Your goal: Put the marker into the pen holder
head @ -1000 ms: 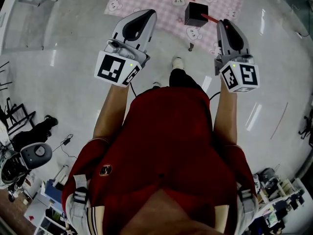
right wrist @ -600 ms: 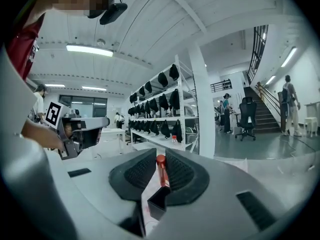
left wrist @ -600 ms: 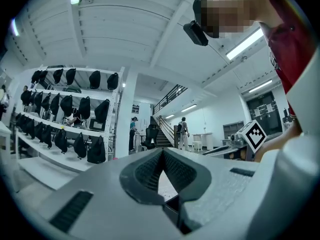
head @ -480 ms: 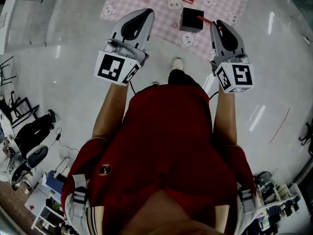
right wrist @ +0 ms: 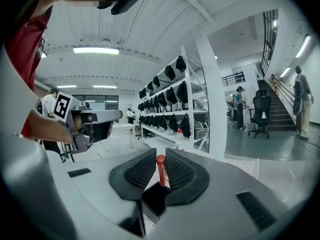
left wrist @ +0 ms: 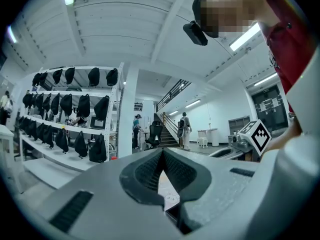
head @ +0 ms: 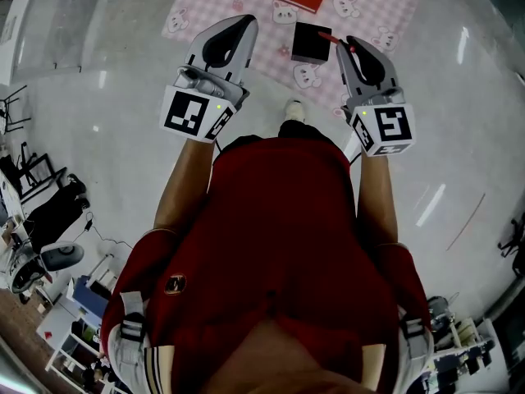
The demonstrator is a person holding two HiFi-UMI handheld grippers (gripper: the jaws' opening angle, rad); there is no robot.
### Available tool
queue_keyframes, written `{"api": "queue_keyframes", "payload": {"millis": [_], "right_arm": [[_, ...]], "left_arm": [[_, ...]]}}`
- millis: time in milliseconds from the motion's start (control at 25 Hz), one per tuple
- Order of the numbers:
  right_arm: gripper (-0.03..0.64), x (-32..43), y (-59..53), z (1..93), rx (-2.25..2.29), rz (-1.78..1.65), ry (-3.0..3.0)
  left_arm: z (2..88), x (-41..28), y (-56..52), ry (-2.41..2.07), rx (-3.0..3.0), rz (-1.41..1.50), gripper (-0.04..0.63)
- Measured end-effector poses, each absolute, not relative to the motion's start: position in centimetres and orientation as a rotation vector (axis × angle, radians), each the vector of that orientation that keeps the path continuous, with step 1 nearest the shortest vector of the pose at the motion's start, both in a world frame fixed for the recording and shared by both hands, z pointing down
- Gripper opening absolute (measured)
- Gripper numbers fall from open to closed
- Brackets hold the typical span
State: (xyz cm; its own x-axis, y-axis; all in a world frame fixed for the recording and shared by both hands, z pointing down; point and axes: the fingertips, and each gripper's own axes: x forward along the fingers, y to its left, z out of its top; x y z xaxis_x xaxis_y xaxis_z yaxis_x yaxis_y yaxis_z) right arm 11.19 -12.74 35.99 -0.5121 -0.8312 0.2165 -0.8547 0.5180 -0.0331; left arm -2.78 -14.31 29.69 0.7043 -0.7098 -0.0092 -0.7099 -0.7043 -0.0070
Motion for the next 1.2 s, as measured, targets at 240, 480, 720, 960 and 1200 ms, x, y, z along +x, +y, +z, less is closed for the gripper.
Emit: {"api": "queue_keyframes", "payload": {"millis": [240, 480, 720, 960, 1200], "right_arm": [[0.052, 11.1, -13.9, 37.3, 1.335, 0.218, -2.619], [0.052, 11.1, -14.5, 38.5, 1.268, 0.247, -2.623], [0.052, 10.3, -14.9, 39.7, 1.204, 0.264, -2.606], [0.052, 9.7, -15.6, 40.9, 1.209, 0.306, -2.57], [0.052, 9.2, -16.0, 42.2, 1.206, 0.327, -2.533]], "left_arm": [[30.6, -1.2, -15.5, 1.245, -2.882, -0.01, 0.006], [30.6, -0.8, -16.2, 1.284, -2.873, -0.01, 0.006], [30.6, -1.1, -16.4, 1.298, -2.876, -0.012, 0.006], [30.6, -1.8, -16.6, 1.28, -2.892, -0.017, 0.006], [30.6, -1.9, -16.6, 1.238, -2.913, -0.013, 0.006]]}}
